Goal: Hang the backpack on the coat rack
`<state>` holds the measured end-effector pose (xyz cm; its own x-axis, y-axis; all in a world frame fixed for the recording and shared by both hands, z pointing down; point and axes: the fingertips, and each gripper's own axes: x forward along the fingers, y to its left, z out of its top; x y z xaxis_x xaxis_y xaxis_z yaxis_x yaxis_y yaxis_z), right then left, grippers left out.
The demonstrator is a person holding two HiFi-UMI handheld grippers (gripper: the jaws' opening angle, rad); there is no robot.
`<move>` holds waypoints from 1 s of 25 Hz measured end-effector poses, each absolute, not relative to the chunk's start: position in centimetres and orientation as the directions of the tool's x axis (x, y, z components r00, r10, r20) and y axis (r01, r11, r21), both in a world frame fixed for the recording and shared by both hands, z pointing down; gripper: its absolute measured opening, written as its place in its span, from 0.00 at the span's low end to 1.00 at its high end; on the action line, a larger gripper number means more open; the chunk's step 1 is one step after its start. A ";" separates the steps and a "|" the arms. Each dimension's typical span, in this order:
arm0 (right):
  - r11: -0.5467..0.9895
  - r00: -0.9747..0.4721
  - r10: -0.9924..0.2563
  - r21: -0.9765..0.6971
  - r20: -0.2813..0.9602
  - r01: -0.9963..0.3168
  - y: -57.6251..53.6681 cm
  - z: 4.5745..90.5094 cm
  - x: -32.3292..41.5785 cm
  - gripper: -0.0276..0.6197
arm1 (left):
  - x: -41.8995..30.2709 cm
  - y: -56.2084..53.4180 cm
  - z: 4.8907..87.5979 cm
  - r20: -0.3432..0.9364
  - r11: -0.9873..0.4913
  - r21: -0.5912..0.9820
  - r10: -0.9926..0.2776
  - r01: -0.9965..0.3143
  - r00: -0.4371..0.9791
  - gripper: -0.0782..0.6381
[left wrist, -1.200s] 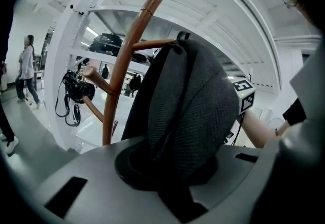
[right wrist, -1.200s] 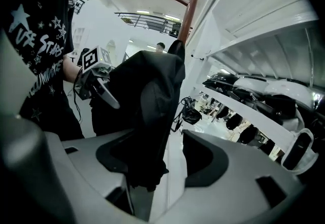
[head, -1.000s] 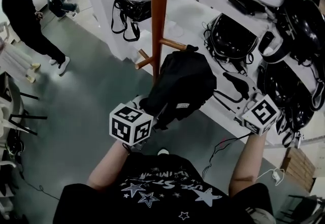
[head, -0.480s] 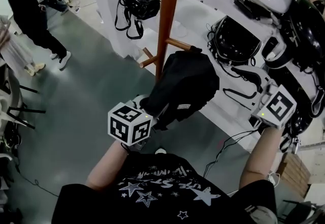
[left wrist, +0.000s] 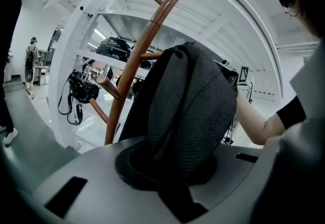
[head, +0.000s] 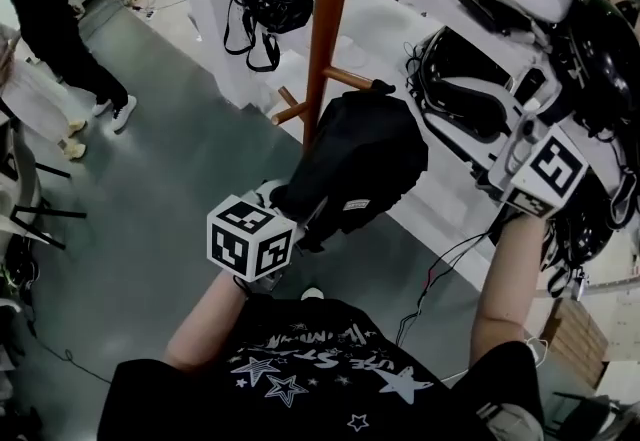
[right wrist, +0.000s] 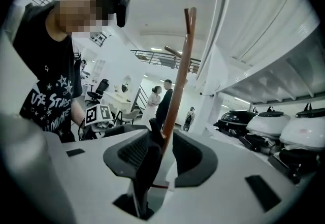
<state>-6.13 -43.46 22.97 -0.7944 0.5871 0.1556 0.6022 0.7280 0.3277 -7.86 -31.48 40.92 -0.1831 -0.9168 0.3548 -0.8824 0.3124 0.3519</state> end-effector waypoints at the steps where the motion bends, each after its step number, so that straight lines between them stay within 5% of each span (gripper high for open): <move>1: 0.719 -0.784 0.600 0.319 0.162 0.617 -42.9 23.1 -6.8 0.29 | -7.8 -31.5 40.9 0.356 0.313 0.350 -0.916 -0.883 -0.183 0.21; 6: 0.682 -0.732 0.654 0.271 0.190 0.679 -40.4 23.6 -9.2 0.28 | -7.8 -31.2 40.9 0.361 0.311 0.347 -0.915 -0.885 -0.180 0.21; 13: 0.678 -0.728 0.659 0.270 0.191 0.684 -40.0 23.9 -10.3 0.14 | -7.5 -31.4 41.1 0.364 0.310 0.348 -0.914 -0.885 -0.177 0.21; 25: 0.720 -0.763 0.611 0.254 0.210 0.646 -41.7 25.1 -13.7 0.11 | -7.5 -31.5 41.6 0.373 0.307 0.342 -0.912 -0.888 -0.172 0.21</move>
